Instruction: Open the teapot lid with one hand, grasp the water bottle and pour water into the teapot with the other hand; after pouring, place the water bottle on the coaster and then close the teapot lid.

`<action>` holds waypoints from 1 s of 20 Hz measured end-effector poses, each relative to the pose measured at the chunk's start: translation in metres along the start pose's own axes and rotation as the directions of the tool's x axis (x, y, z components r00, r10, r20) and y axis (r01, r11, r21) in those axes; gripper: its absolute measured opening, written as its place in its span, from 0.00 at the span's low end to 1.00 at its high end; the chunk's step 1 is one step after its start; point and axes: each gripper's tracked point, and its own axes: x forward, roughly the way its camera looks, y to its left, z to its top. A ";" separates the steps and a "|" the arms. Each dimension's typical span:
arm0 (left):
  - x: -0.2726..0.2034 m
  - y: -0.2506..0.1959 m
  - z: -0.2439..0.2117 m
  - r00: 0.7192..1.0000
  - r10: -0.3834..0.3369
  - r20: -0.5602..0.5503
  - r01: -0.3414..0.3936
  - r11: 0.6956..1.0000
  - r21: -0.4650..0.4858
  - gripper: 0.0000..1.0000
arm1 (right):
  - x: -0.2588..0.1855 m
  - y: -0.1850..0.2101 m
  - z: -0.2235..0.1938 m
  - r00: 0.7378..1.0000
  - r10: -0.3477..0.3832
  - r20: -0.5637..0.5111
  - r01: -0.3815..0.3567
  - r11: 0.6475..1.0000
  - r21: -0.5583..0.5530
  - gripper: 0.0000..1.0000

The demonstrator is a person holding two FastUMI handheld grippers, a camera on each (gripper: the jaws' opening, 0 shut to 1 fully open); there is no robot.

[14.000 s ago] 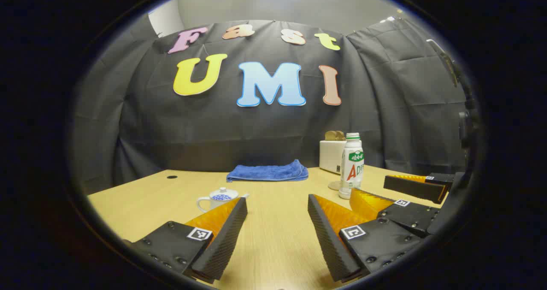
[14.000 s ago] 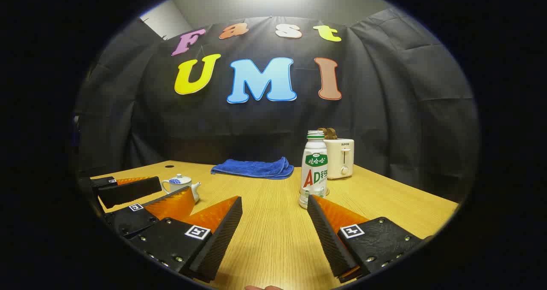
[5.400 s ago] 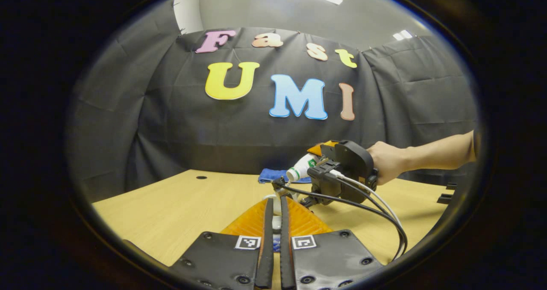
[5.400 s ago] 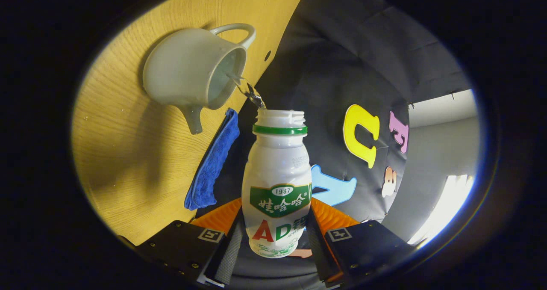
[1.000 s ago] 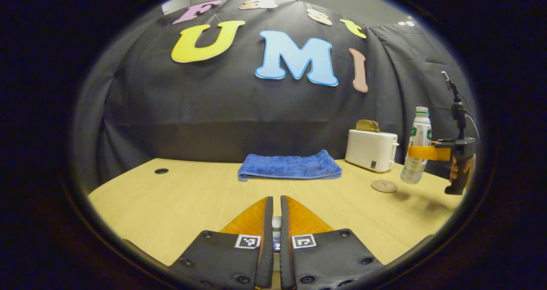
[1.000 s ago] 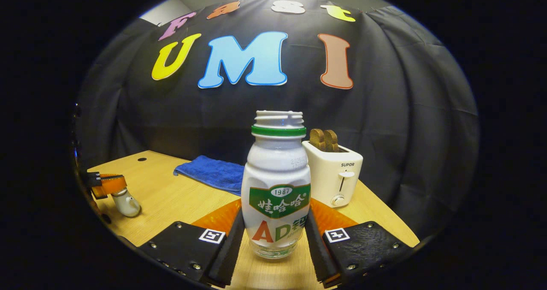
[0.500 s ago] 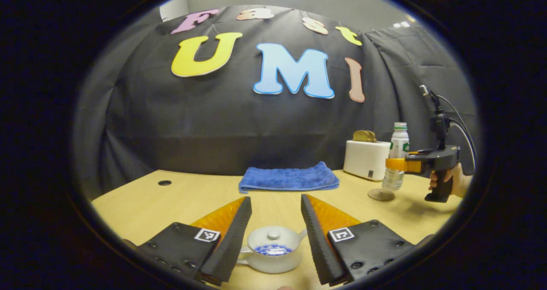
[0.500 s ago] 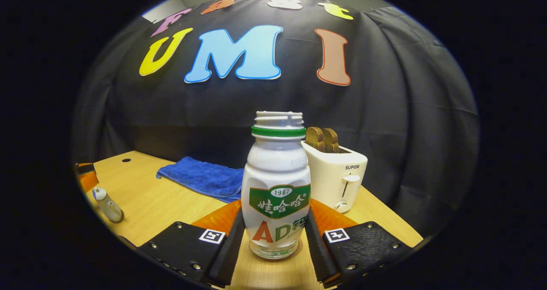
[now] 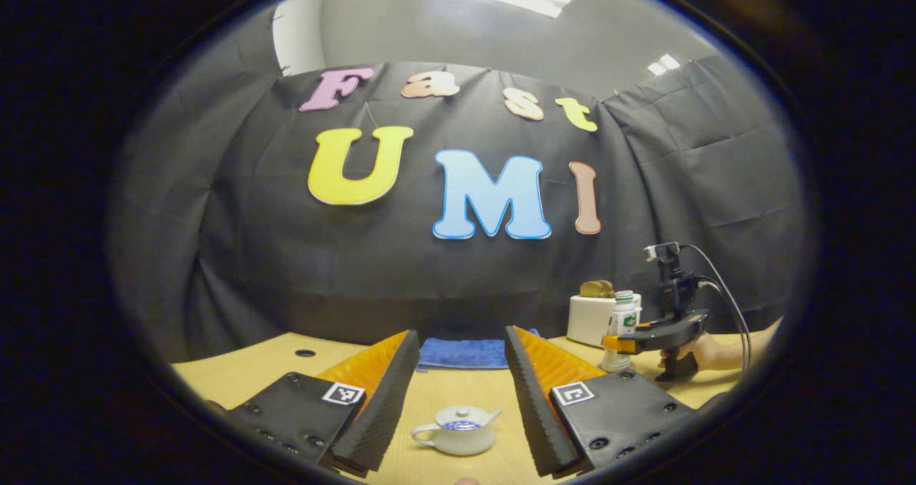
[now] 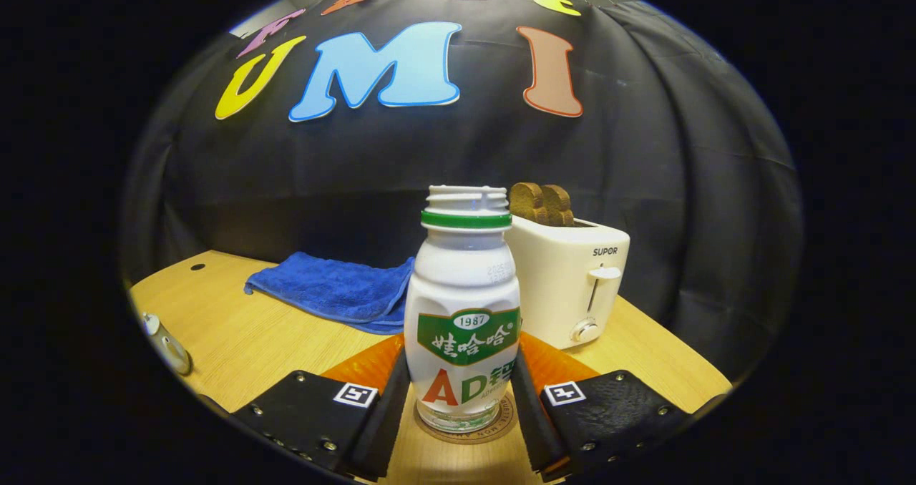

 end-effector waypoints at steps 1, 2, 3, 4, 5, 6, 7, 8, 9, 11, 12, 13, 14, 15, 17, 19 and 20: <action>-0.005 0.007 0.011 0.999 0.020 0.027 -0.021 0.999 0.026 0.80 | 0.000 -0.002 -0.001 1.000 -0.006 -0.003 0.006 1.000 -0.004 0.70; -0.008 0.010 0.018 0.999 0.025 0.047 -0.027 0.999 0.034 0.80 | 0.000 -0.002 -0.001 1.000 -0.004 0.004 0.004 1.000 0.001 0.70; -0.010 0.008 0.022 0.998 0.018 0.056 -0.019 1.000 0.024 0.80 | 0.001 -0.001 -0.003 1.000 -0.005 0.000 0.005 1.000 0.008 0.70; -0.010 0.009 0.020 0.998 0.014 0.054 -0.015 1.000 0.007 0.80 | 0.002 -0.001 -0.002 1.000 -0.004 0.005 0.004 1.000 0.009 0.71; -0.010 0.010 0.018 0.999 0.013 0.046 -0.013 1.000 -0.006 0.80 | 0.001 0.000 -0.003 1.000 -0.002 0.005 0.002 1.000 0.003 0.71; -0.011 0.013 0.014 0.999 0.022 0.035 -0.022 1.000 -0.015 0.80 | 0.002 -0.001 -0.004 1.000 -0.008 -0.003 0.008 1.000 -0.006 0.74; -0.012 0.016 0.011 0.999 0.028 0.023 -0.027 0.999 -0.026 0.80 | 0.000 0.000 -0.004 1.000 0.002 0.001 -0.002 1.000 -0.005 0.75; -0.013 0.016 0.007 1.000 0.025 0.009 -0.024 0.999 -0.040 0.80 | -0.002 0.001 -0.001 1.000 0.003 0.008 -0.003 1.000 -0.005 0.86; -0.012 0.013 0.003 1.000 0.017 -0.004 -0.017 0.998 -0.053 0.85 | -0.005 0.001 0.003 1.000 0.003 0.013 -0.003 1.000 -0.011 0.94; -0.014 0.008 -0.006 1.000 0.010 -0.028 -0.013 0.997 -0.076 0.85 | -0.008 0.001 0.012 0.999 -0.004 0.037 0.005 1.000 -0.024 0.99; -0.014 0.008 -0.009 0.999 0.020 -0.035 -0.023 0.996 -0.089 0.86 | -0.012 -0.003 0.016 0.999 -0.020 0.049 0.021 1.000 -0.022 0.98; -0.013 0.006 -0.014 0.999 0.020 -0.044 -0.025 0.994 -0.110 0.87 | -0.016 -0.004 0.023 0.998 -0.022 0.064 0.023 1.000 -0.016 0.97; -0.013 0.001 -0.017 0.999 0.014 -0.053 -0.021 0.991 -0.135 0.87 | -0.022 -0.005 0.027 0.997 -0.029 0.074 0.030 0.999 -0.011 0.97; -0.014 -0.006 -0.022 0.998 0.007 -0.065 -0.017 0.988 -0.155 0.87 | -0.029 -0.007 0.031 0.996 -0.030 0.085 0.031 1.000 -0.008 0.97; -0.015 -0.016 -0.028 0.997 0.006 -0.081 -0.020 0.985 -0.170 0.90 | -0.049 -0.005 0.042 0.993 -0.007 0.121 0.008 1.000 -0.006 0.97; -0.020 -0.024 -0.033 0.996 0.023 -0.084 -0.039 0.980 -0.197 0.98 | -0.076 -0.005 0.042 0.990 0.004 0.141 -0.006 1.000 0.009 0.97; -0.021 -0.032 -0.040 0.995 0.026 -0.092 -0.045 0.976 -0.212 0.98 | -0.094 -0.004 0.040 0.989 0.005 0.146 -0.010 0.999 0.032 0.97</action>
